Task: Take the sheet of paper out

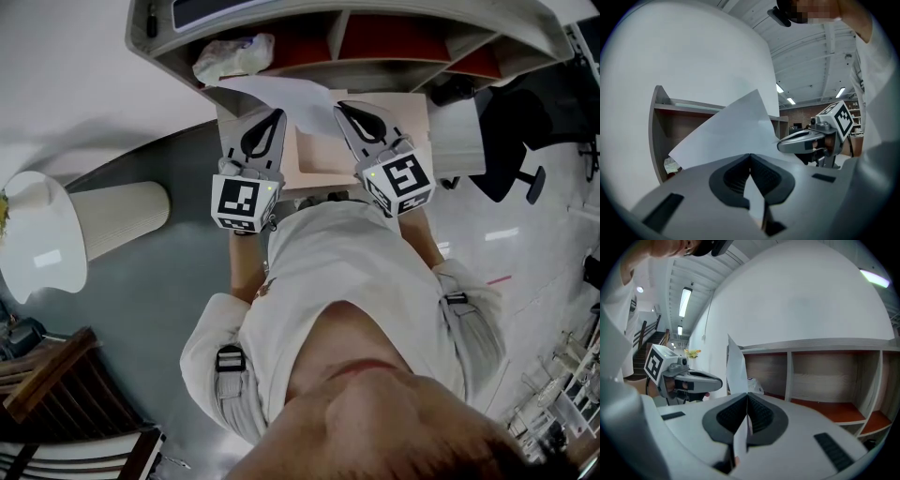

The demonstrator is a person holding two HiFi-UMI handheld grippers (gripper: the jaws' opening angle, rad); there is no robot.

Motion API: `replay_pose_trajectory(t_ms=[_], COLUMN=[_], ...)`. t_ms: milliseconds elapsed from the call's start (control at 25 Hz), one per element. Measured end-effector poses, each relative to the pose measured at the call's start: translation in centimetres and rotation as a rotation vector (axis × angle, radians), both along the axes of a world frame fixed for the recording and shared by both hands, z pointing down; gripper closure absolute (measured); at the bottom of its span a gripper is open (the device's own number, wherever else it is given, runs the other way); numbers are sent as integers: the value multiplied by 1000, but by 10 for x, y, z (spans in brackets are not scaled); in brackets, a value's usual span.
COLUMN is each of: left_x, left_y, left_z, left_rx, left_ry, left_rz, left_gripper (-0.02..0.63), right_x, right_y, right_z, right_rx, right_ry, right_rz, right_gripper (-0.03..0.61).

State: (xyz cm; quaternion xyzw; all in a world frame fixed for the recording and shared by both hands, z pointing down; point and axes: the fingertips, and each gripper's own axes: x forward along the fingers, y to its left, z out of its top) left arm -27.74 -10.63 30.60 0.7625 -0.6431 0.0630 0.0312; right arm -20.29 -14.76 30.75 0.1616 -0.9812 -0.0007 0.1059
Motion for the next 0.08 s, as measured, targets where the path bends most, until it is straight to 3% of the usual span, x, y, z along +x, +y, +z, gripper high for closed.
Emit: replay_pose_trajectory(t_ms=[80], left_x=[-1], left_y=[1], left_z=[2], left_rx=[-2], left_ry=[3], left_rz=[4], left_gripper=[594], right_x=[0], right_y=[3], right_z=[1], right_rx=[1], right_ry=[4], right_rz=[4], right_gripper=[558])
